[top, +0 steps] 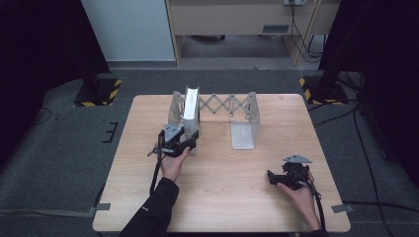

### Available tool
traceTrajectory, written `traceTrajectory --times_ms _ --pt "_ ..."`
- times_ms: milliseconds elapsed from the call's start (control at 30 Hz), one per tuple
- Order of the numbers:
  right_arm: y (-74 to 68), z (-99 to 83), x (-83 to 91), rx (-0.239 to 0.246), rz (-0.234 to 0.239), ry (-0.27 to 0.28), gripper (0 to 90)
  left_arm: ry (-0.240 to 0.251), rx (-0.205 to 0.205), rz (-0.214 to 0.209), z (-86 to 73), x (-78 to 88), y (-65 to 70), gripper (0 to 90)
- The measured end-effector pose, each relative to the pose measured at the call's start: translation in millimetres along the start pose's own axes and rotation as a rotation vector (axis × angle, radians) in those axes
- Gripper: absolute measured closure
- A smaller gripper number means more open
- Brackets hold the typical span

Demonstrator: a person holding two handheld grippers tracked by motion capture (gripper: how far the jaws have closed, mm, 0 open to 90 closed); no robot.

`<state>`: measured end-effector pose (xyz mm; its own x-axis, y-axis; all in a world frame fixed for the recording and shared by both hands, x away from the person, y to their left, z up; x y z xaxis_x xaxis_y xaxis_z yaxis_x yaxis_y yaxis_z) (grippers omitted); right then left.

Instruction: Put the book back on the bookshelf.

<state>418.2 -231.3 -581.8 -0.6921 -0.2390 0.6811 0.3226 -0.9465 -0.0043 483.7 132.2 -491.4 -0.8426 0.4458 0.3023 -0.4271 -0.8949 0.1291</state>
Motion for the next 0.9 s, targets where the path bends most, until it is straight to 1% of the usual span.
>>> traceTrajectory --times_ms 67,133,333,433,467,600,700,767,800,833,867,900 --pt "-0.2 0.1 0.1 -0.003 0.001 -0.001 2.2 -0.002 0.005 -0.002 1.7 -3.0 -4.0 40.7" --pt "-0.3 0.1 0.0 -0.004 0.000 -0.001 2.2 -0.001 0.007 -0.002 2.2 -4.2 -5.1 40.9" --pt "-0.2 0.1 -0.1 -0.003 -0.001 0.001 2.2 0.025 0.014 0.000 3.4 -11.7 -10.9 41.0" --pt "-0.2 0.2 -0.1 -0.004 -0.001 0.001 2.2 0.016 0.009 -0.001 4.4 -13.1 -10.6 40.7" --pt "-0.2 0.1 0.0 -0.004 0.000 -0.001 2.2 0.005 0.007 -0.004 5.7 -14.7 -10.7 40.4" --pt "-0.2 0.1 0.0 -0.004 0.000 -0.001 2.2 0.003 0.003 -0.001 5.4 -15.2 -9.2 39.8" --pt "-0.1 0.0 0.0 -0.001 0.000 0.000 2.2 0.001 0.013 -0.003 4.8 -11.4 -8.1 39.5" --pt "-0.1 -0.1 0.2 -0.001 0.002 -0.002 2.2 0.003 0.024 -0.021 5.1 -5.1 -6.7 37.6" --pt "0.0 -0.1 0.1 0.000 0.001 -0.002 2.2 0.004 0.024 -0.027 5.4 -0.9 -5.9 36.6" --pt "0.0 -0.1 0.1 0.000 0.001 -0.002 2.2 0.004 0.024 -0.027 5.4 -0.9 -5.9 35.5" --pt "0.1 0.0 0.0 0.000 -0.001 0.001 2.2 -0.002 0.010 -0.038 5.0 8.8 -4.2 34.8" --pt "0.1 0.0 0.0 0.001 -0.001 0.001 2.3 -0.004 0.007 -0.043 4.1 14.2 -3.4 34.1"
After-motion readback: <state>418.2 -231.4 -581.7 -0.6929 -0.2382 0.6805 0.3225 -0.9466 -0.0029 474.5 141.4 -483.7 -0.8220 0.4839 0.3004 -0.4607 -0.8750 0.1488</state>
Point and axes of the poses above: each handheld gripper's, and its own axes: x roughly backward along the jaws, z roughly out of its top, y roughly to its right, the point moved 6 cm from there along -x, roughly forward along the jaws, and after that the axes turned 2 degrees about y, right-handed, at the moved point
